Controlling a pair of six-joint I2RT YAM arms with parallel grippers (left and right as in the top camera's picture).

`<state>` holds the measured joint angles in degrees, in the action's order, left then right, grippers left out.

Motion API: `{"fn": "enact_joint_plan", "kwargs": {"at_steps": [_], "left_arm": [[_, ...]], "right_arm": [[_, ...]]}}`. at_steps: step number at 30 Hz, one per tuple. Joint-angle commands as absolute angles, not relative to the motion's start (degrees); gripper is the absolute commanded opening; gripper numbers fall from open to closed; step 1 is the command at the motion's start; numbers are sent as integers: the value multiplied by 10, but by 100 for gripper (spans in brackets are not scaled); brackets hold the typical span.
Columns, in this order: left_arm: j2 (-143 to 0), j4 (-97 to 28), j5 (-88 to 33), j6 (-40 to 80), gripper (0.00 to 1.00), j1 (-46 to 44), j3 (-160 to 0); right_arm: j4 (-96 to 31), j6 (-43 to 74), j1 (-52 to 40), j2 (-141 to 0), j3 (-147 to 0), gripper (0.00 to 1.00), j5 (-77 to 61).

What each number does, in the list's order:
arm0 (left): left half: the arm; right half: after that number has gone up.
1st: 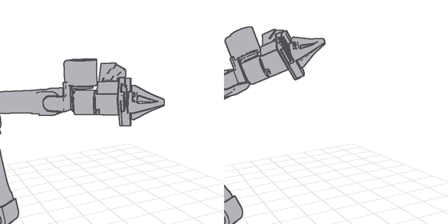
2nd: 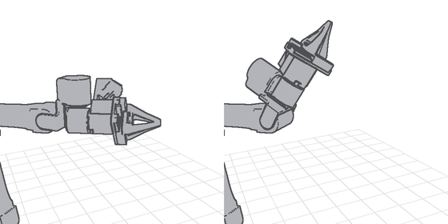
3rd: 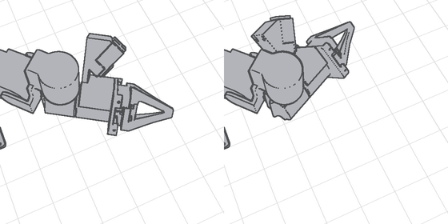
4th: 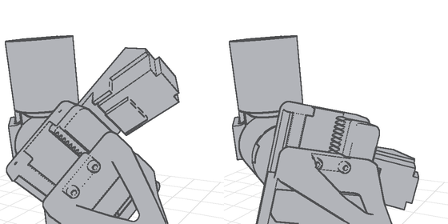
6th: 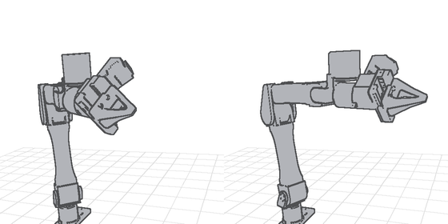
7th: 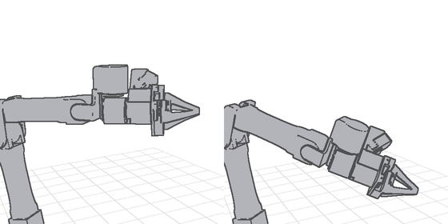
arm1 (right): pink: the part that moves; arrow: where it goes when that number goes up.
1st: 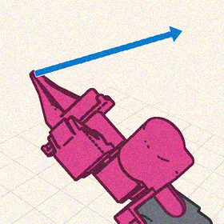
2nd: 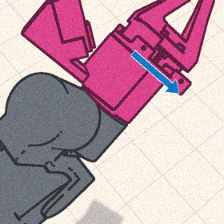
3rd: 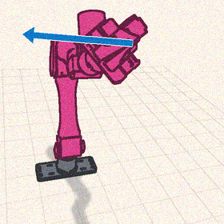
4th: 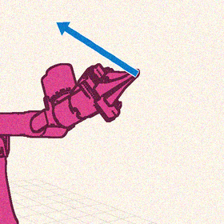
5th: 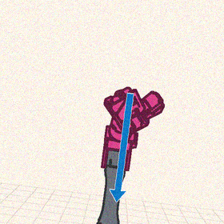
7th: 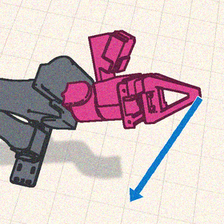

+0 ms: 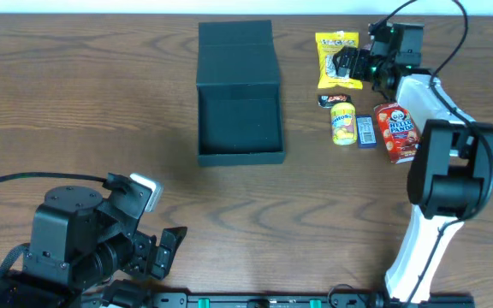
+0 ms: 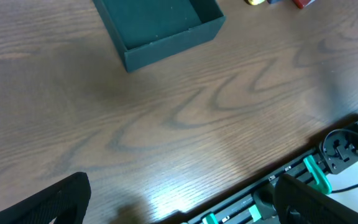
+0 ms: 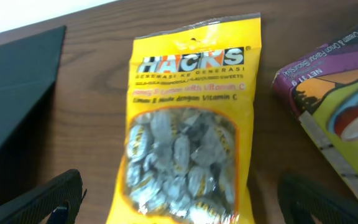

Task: Pack container
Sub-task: 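Reach the right gripper to the yellow HACKS candy bag and grasp it, then carry the candy bag left and lower it into the box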

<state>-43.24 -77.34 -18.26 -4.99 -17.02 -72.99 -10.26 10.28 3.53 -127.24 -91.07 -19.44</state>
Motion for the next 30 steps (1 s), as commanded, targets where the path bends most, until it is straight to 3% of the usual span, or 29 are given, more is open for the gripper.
{"fn": "enact_joint_plan", "kwargs": {"at_steps": [1, 12, 14, 18, 22, 25, 28, 30], "left_arm": [[-431, -774, -184, -60, 95, -169, -730], [-431, -774, -184, -60, 95, -169, -730], [-431, -774, -184, -60, 95, -169, -730], [-431, -774, -184, -60, 95, -169, -730], [-431, -774, -184, -60, 95, -169, -730], [-431, -774, -184, -60, 95, -169, -730], [-431, -774, -184, -60, 95, -169, -730], [-431, -774, -184, -60, 95, -169, -730]], "right_arm": [[-90, 132, 41, -1292, -924, 99, -182], [-62, 166, 40, -1339, -926, 95, -178], [-62, 177, 40, -1343, -926, 88, -178], [-62, 184, 40, -1346, -926, 60, -178], [-64, 184, 40, -1346, -926, 25, -178], [-67, 184, 40, -1346, -926, 18, -185], [-68, 184, 40, -1346, -926, 1, -203], [-68, 184, 40, -1346, -927, 1, -223]]}}
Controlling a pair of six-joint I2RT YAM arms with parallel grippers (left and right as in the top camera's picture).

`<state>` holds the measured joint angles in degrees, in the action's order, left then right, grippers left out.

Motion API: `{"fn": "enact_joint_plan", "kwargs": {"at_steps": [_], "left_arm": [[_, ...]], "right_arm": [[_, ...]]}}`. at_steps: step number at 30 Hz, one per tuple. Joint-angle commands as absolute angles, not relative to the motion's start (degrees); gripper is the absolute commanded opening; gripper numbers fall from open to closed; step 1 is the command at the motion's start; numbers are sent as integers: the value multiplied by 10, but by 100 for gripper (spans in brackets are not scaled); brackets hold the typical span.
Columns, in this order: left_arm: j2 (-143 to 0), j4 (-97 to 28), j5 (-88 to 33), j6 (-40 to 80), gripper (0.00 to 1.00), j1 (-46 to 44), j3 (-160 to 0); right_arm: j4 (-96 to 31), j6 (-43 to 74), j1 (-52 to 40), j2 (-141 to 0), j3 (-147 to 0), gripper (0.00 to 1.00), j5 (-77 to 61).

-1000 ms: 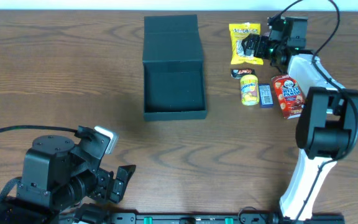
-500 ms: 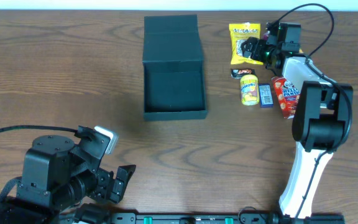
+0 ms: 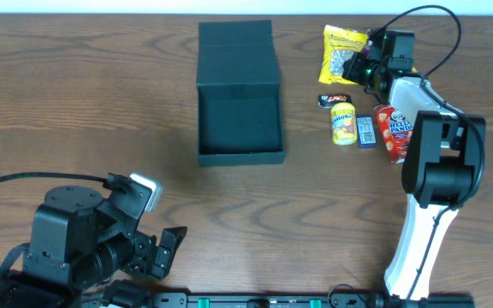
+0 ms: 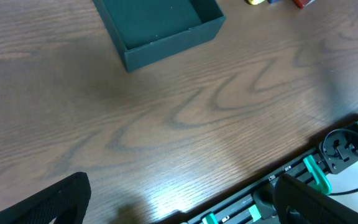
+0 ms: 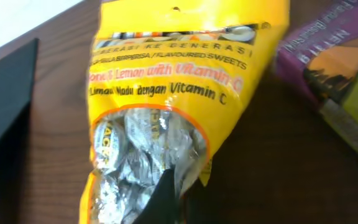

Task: Pack container
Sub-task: 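Carry the candy bag left and lower it into the box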

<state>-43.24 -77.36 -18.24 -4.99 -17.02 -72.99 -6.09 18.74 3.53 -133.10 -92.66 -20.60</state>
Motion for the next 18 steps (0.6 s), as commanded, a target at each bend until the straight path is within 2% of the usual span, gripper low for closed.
{"fn": "enact_joint_plan", "kwargs": {"at_steps": [1, 9, 18], "left_arm": [[-431, -774, -184, -60, 95, -169, -730], [-431, -774, -184, -60, 95, -169, -730], [-431, -774, -184, -60, 95, -169, -730]], "right_arm": [[-68, 184, 40, -1345, -930, 1, -242], [-131, 184, 39, -1304, -978, 1, -310], [-236, 179, 18, -1175, -1001, 1, -318]]}}
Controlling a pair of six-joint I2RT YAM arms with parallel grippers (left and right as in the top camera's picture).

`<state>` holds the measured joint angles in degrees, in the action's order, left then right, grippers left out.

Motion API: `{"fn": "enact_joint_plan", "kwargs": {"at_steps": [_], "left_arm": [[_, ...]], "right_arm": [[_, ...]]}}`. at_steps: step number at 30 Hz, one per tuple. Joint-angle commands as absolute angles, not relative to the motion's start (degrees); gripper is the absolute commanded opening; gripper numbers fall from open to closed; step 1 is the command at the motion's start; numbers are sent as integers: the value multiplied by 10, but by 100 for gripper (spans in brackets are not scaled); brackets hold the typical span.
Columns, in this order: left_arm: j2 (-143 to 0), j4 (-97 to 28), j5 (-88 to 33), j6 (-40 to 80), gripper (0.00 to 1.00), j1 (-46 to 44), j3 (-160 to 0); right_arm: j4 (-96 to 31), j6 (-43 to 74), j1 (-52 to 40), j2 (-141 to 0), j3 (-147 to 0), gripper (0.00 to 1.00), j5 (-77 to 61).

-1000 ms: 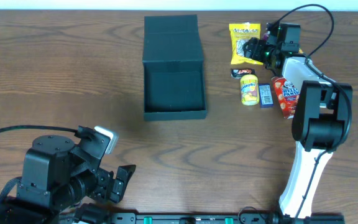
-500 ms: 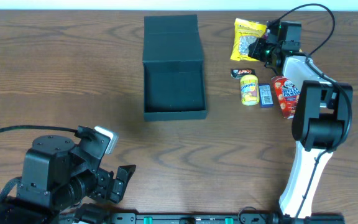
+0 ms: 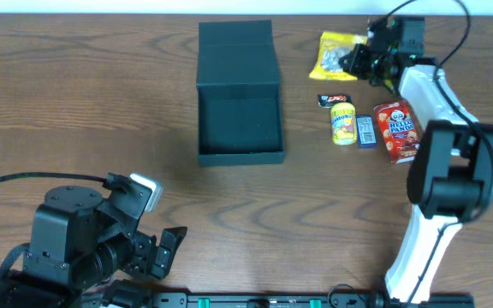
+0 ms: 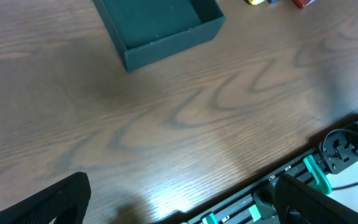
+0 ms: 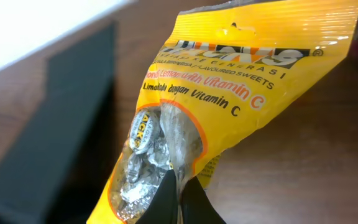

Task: Pack container
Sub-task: 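Carry the candy bag left and lower it into the box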

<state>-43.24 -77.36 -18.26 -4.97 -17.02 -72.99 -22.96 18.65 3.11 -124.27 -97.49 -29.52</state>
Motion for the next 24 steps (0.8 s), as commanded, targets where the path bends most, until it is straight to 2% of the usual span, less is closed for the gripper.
{"fn": "enact_joint_plan", "kwargs": {"at_steps": [1, 8, 14, 19, 24], "left_arm": [[-431, -774, -184, -60, 95, -169, -730], [-431, -774, -184, -60, 95, -169, -730], [-431, -774, -184, -60, 95, -169, -730], [-431, -774, -184, -60, 95, -169, -730], [-431, -774, -184, -60, 95, -169, -730]], "right_arm": [[-246, 179, 14, -1162, -1001, 1, -318], [-324, 175, -41, -1086, -1001, 1, -327], [-399, 164, -140, -1079, -988, 1, -330], [-395, 164, -206, -1079, -967, 1, -316], [-394, 167, -278, -1084, -962, 1, -235]]}}
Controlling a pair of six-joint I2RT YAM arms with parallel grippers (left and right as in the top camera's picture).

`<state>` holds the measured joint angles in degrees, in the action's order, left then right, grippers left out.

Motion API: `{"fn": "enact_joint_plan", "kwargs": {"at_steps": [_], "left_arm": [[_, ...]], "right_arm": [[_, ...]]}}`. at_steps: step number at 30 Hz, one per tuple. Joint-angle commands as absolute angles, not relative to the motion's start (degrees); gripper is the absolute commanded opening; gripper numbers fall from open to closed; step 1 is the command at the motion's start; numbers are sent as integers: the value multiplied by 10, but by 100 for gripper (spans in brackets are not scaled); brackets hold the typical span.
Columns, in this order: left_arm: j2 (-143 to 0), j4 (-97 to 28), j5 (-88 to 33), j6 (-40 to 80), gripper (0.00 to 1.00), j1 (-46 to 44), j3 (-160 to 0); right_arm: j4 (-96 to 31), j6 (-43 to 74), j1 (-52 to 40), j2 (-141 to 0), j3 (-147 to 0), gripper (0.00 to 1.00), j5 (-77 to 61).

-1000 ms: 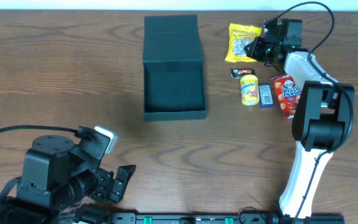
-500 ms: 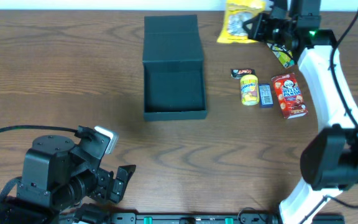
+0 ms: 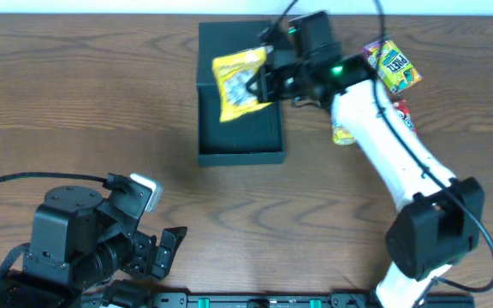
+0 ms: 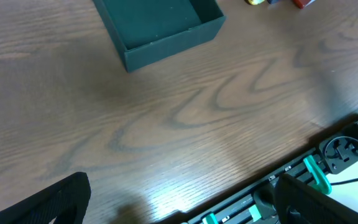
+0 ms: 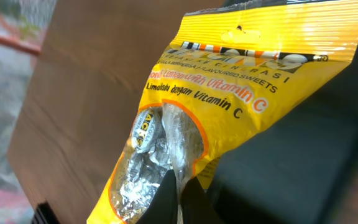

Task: Pack container
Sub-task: 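Carry the candy bag left and lower it into the box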

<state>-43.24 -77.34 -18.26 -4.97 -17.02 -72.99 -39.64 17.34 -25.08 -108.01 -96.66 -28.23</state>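
The dark green box (image 3: 240, 156) stands open at the back middle of the table, its lid folded away behind it. A yellow bag of Hacks candies (image 3: 240, 84) hangs over the box's open inside, with my right gripper (image 3: 268, 84) shut on its lower edge. In the right wrist view the bag (image 5: 229, 106) fills the frame, pinched between the black fingertips (image 5: 166, 196), with the box's dark floor (image 5: 309, 155) behind it. My left gripper (image 4: 179, 214) is open near the table's front edge, far from the box (image 4: 160, 25).
Right of the box, partly under my right arm, lie a yellow tube (image 3: 341, 134) and a red snack box (image 3: 403, 114). A colourful green-and-yellow packet (image 3: 390, 66) shows further back right. A black rail (image 4: 303, 174) runs along the front edge.
My right gripper was holding the candy bag at the back right beside the other snacks. It has moved left and now holds the bag over the open box. The left arm has not moved.
My right gripper was open over the candy bag lying flat at the back right. Then it was shut on the bag's lower edge. Then the bag was tilted up off the table, and now it hangs over the box.
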Motion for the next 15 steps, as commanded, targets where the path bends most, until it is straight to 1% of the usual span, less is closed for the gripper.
{"fn": "enact_joint_plan", "kwargs": {"at_steps": [1, 4, 8, 15], "left_arm": [[-431, -774, -184, -60, 95, -169, -730], [-431, -774, -184, -60, 95, -169, -730], [-431, -774, -184, -60, 95, -169, -730], [-431, -774, -184, -60, 95, -169, -730]], "right_arm": [[-394, 171, -289, -1087, -960, 1, -222], [-385, 218, -314, -1094, -947, 1, -190], [-321, 288, -319, -1098, -896, 1, -182], [-250, 302, -322, -1098, -831, 1, -185]]}}
